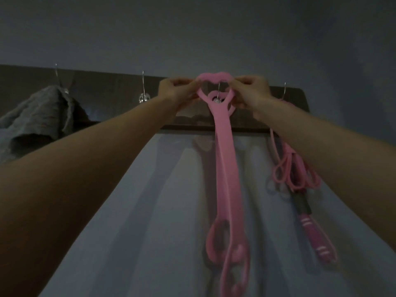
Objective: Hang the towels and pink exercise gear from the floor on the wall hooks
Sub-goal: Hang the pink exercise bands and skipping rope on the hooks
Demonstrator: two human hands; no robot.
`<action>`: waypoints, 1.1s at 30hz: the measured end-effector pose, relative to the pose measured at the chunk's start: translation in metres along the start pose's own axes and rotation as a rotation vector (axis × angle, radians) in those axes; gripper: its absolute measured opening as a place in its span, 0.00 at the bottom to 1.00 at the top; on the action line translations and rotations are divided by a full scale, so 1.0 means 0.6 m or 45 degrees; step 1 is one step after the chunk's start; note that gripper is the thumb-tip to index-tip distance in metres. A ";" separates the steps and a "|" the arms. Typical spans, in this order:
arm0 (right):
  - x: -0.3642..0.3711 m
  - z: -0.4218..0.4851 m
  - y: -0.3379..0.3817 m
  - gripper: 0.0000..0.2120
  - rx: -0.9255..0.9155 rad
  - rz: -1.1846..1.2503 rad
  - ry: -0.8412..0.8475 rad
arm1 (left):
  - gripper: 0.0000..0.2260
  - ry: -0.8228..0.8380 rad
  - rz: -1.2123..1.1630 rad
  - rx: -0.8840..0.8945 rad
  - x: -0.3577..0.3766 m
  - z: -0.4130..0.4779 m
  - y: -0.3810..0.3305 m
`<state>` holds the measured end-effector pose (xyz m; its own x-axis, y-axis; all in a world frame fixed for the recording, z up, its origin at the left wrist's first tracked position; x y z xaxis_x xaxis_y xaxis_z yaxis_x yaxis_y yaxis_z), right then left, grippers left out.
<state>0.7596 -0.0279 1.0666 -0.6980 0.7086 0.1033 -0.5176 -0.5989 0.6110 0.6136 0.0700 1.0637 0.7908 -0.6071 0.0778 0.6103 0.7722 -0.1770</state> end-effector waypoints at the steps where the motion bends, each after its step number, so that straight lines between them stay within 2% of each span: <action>1: -0.001 0.011 0.003 0.03 -0.007 -0.024 -0.022 | 0.14 0.001 -0.009 -0.007 0.002 0.011 0.008; 3: -0.007 0.033 0.004 0.02 -0.006 -0.049 -0.055 | 0.14 0.010 0.018 -0.018 0.009 0.029 0.024; 7: -0.020 0.077 -0.022 0.07 0.040 -0.045 -0.053 | 0.15 0.004 -0.004 -0.007 0.030 0.055 0.060; 11: -0.026 0.105 -0.063 0.04 0.094 -0.035 -0.012 | 0.15 0.002 0.019 -0.039 0.048 0.059 0.101; 15: -0.021 0.114 -0.089 0.10 0.114 -0.018 0.058 | 0.14 -0.018 0.056 -0.046 0.044 0.061 0.131; 19: -0.014 0.114 -0.097 0.06 0.085 -0.008 0.065 | 0.12 -0.025 0.215 -0.017 0.031 0.058 0.137; 22: -0.011 0.108 -0.099 0.05 0.022 -0.088 -0.007 | 0.12 -0.064 0.283 -0.005 0.022 0.047 0.137; 27: -0.013 0.094 -0.105 0.10 -0.042 -0.202 -0.198 | 0.12 -0.124 0.373 0.071 0.026 0.028 0.138; 30: -0.018 0.088 -0.112 0.07 0.014 -0.276 -0.249 | 0.13 -0.106 0.443 0.086 0.025 0.021 0.135; 33: -0.029 0.077 -0.119 0.09 0.117 -0.243 -0.258 | 0.17 -0.085 0.488 0.098 0.020 0.013 0.128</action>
<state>0.8316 0.0201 1.0574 -0.4745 0.8709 0.1283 -0.5765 -0.4176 0.7023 0.6703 0.1236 1.0587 0.9617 -0.2609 0.0842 0.2703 0.9537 -0.1319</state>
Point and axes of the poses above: each hand's wrist, its own z-axis towards the middle knuckle, its own x-axis out of the palm, y = z × x, the point moved 5 cm from there along z, towards the middle knuckle, and after that the axes turned 15 degrees about x, right-handed, at the moved point
